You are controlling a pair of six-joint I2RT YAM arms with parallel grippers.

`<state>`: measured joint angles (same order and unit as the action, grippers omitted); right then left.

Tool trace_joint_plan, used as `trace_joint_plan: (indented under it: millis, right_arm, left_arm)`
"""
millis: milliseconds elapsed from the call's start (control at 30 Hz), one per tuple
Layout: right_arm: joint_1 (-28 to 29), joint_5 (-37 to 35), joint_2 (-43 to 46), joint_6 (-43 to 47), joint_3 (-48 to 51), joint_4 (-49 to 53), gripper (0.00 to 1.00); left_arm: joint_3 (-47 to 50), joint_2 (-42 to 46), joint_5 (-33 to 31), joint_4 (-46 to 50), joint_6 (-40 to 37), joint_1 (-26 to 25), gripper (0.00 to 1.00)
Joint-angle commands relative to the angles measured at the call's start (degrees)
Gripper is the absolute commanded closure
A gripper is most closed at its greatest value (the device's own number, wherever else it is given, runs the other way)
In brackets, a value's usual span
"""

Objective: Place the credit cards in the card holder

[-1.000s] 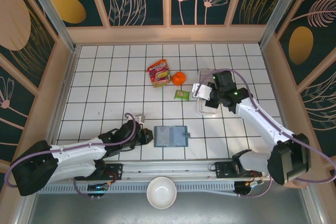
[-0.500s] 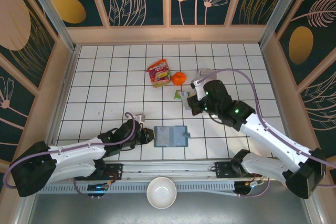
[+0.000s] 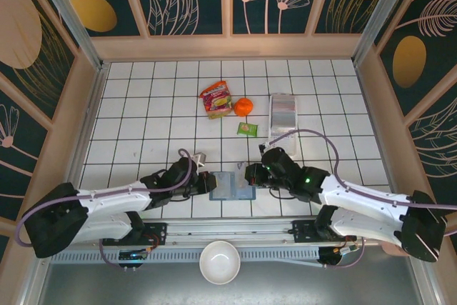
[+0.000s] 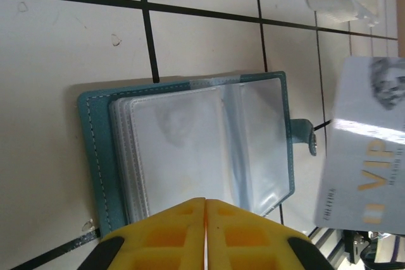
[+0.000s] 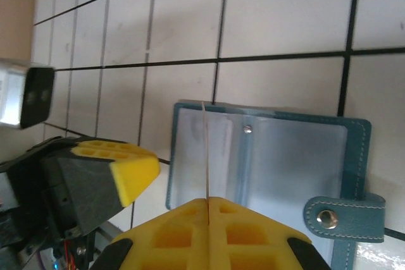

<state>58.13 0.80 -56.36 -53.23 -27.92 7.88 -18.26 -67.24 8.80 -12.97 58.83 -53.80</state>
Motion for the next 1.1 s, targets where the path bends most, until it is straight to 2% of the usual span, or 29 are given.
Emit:
trace_joint_plan:
  millis: [0,167,433,600,1067]
  right_arm:
    - [0.4,-2.0,-2.0,-6.7,2.9,-8.0,1.00]
    - [0.7,-2.0,-5.1,-7.7,5.0,-13.6,1.00]
    - [1.7,-0.1,-9.4,-8.4,4.9,-17.2,1.00]
    - [2.3,-1.4,-10.6,-7.9,3.9,-14.1,1.00]
    - [2.5,-3.7,-7.1,-8.5,4.9,-11.3,1.00]
  left_arm:
    - [-1.5,-1.3,0.1,-0.5,0.9,-0.4,0.93]
    - [-0.7,-2.2,-3.2,1.8,1.2,-0.4,0.93]
    - [0.5,-3.5,-2.5,0.1,1.8,-0.4,0.94]
    - [1.3,-3.6,-2.7,-0.4,1.9,-0.4,0.95]
    - [1.7,-4.6,-2.6,-0.8,1.7,-0.4,0.98]
